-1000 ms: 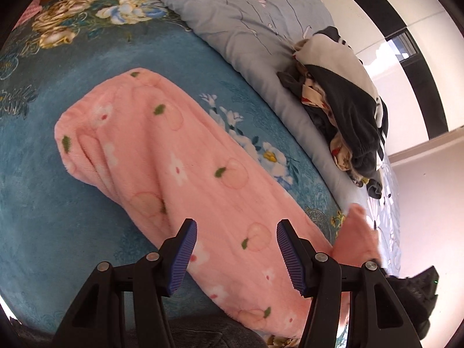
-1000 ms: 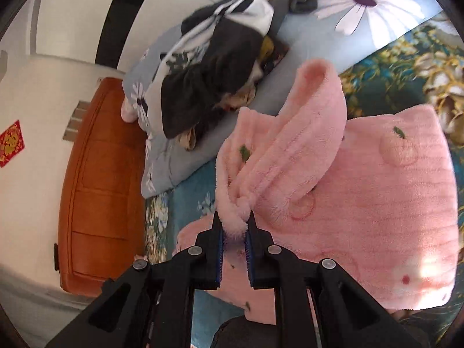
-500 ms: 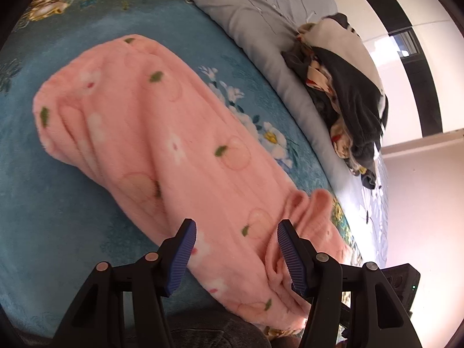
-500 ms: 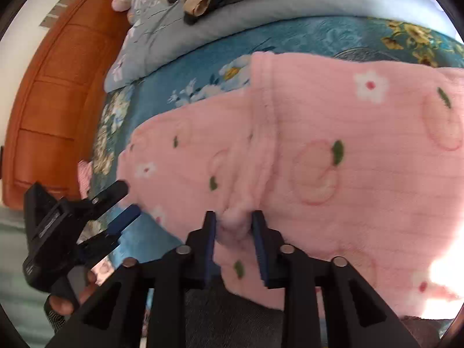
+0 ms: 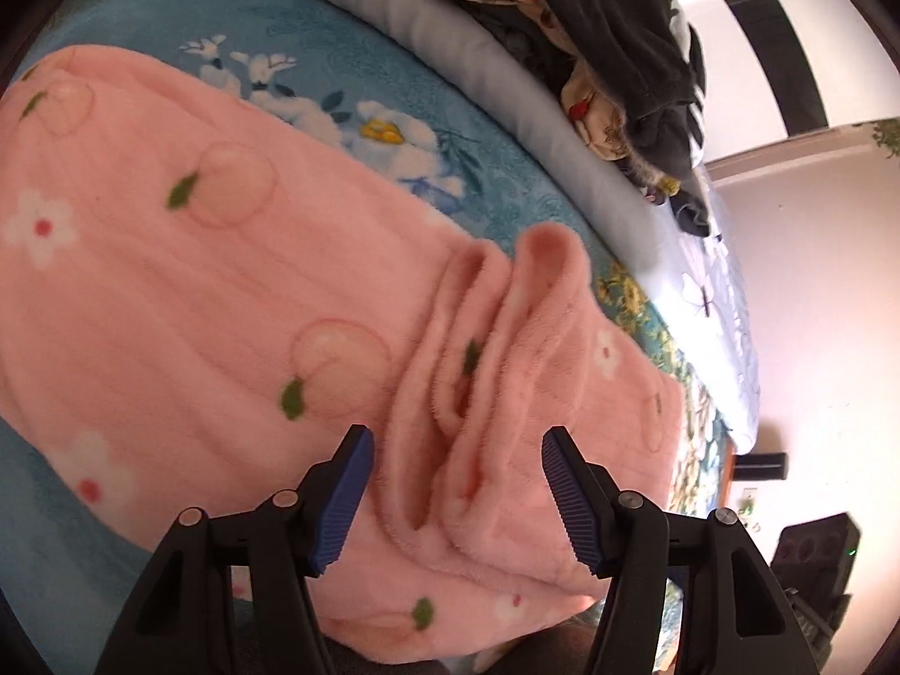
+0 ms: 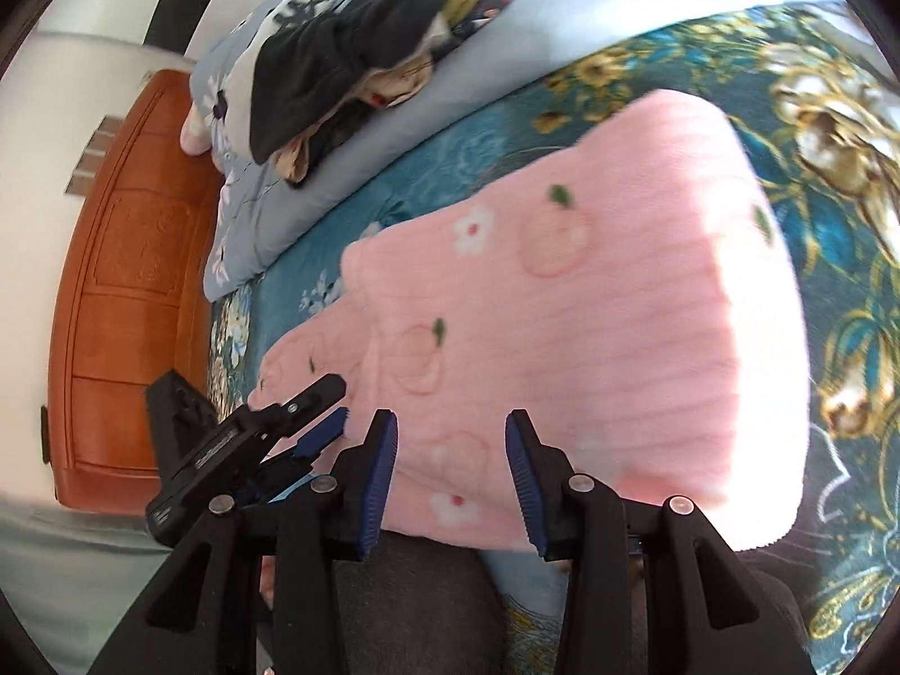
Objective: Fold clothes
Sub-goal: 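Grasp the folded pink fleece edge with the left gripper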
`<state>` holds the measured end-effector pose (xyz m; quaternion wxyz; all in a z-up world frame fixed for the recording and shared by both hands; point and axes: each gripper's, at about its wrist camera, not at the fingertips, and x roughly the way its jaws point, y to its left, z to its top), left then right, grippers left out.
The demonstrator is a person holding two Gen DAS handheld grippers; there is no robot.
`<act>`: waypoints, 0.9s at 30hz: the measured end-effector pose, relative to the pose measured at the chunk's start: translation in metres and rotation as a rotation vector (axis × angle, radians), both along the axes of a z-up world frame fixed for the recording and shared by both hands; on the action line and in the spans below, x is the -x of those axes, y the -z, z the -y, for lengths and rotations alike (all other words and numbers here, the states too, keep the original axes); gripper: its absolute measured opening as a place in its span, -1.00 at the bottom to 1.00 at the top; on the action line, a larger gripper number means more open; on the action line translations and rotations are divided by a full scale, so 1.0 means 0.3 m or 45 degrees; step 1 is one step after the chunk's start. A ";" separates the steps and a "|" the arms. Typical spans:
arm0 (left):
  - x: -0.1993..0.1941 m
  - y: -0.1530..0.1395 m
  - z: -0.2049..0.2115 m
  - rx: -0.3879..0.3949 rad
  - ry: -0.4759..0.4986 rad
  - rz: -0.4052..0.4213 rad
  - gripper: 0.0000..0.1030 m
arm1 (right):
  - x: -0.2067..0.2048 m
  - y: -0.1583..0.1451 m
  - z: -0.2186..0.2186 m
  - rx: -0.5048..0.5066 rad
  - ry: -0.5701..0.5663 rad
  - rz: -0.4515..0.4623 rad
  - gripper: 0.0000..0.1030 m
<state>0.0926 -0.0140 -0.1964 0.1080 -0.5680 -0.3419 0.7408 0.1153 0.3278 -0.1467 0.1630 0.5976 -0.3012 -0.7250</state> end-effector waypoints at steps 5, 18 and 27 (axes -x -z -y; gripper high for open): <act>-0.004 0.010 -0.060 0.058 0.102 -0.008 0.00 | -0.032 0.016 -0.090 0.029 0.077 0.035 -0.20; -0.062 -0.005 0.019 0.073 0.043 0.039 -0.78 | -0.066 0.009 -0.137 0.075 0.129 0.016 -0.20; -0.059 0.077 0.015 0.085 0.055 0.158 -0.71 | -0.043 0.023 -0.180 -0.113 0.172 0.000 -0.20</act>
